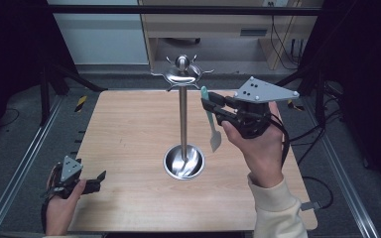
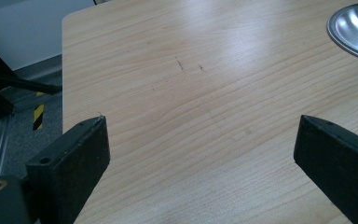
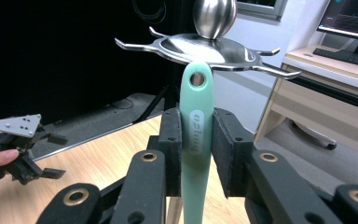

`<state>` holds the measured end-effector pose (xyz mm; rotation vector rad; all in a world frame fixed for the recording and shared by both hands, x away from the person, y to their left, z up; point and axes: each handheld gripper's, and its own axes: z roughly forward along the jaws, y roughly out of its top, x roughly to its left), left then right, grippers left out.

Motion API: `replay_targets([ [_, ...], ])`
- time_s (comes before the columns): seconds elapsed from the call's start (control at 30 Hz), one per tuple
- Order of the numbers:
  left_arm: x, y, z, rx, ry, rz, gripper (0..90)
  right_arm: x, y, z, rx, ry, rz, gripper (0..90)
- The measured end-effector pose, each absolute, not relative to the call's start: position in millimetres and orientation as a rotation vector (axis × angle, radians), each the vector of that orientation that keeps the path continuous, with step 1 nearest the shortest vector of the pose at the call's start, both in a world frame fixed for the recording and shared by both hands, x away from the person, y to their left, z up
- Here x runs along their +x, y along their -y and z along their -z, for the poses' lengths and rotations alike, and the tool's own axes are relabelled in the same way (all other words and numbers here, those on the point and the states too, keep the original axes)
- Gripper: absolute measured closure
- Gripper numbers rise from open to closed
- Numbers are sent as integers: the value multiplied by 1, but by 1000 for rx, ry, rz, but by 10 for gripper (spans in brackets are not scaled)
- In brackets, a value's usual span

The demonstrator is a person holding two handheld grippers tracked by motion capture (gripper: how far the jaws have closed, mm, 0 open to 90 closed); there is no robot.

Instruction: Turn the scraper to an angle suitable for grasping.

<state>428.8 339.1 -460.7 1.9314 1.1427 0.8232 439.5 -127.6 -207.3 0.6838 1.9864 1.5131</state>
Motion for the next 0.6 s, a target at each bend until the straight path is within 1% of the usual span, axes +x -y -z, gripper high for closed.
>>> replay_targets([
  [0.6,429,-338,462,1944,-1139,-817,32,441,121,207,686,-1996,-1479,742],
])
